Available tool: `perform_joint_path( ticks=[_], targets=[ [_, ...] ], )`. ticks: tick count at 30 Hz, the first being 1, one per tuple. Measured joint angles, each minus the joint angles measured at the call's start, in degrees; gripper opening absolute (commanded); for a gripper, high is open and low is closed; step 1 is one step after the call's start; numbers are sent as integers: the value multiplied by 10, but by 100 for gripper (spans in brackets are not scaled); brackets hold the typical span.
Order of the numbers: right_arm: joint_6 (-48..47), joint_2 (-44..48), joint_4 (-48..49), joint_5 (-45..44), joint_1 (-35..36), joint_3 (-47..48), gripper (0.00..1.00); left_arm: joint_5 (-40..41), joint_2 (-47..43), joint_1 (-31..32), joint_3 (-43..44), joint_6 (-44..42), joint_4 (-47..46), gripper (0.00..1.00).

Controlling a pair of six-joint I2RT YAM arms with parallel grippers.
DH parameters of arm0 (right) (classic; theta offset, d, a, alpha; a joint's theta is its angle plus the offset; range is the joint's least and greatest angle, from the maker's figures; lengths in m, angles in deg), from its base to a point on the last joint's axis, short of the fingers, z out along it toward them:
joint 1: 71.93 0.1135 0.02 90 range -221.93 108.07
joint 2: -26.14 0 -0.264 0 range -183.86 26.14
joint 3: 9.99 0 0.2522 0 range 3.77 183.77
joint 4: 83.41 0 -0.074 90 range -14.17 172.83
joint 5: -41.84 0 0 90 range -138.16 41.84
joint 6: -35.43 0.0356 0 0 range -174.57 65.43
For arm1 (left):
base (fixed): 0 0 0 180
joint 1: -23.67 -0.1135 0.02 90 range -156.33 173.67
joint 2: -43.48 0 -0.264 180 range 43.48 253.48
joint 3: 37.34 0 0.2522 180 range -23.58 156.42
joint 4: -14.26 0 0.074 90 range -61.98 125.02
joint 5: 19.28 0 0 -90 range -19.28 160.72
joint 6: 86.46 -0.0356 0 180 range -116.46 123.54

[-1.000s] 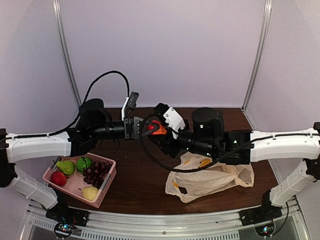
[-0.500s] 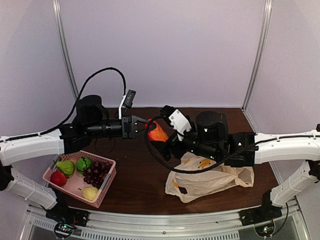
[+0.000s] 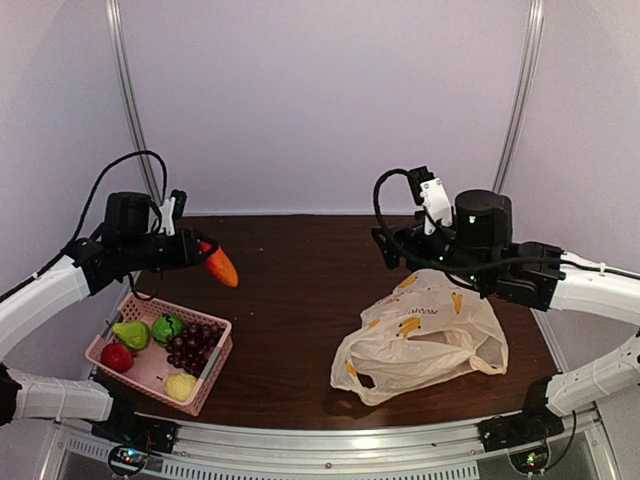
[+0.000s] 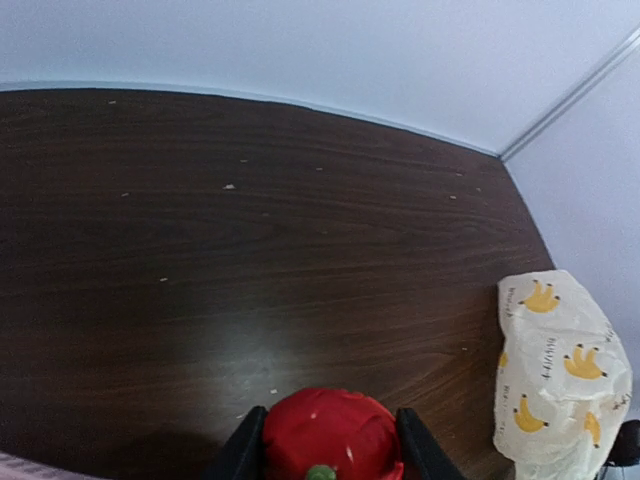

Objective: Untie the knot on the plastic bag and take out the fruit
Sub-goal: Place the fake fruit in the bin.

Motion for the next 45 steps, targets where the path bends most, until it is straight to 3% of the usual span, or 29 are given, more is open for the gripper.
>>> perform_joint_path(
  ticks=[7,16,26,32,42,45],
  targets=[
    [43,17,-57,-14,-110,-15,100,134,-102,-103,-12,-31,131,22],
    [62,51,-86,7,-215,-50,100,182,-107,-252,-40,-67,187,22],
    [70,70,-89,37,-242,-78,100,186,-58,-293,-84,-71,174,25],
    [71,80,-93,44,-251,-83,100,184,-37,-294,-89,-71,165,36],
    [73,85,-92,54,-256,-87,100,186,-22,-294,-89,-71,166,69],
    [73,85,-93,57,-257,-89,100,186,-22,-294,-89,-70,166,72]
  ],
)
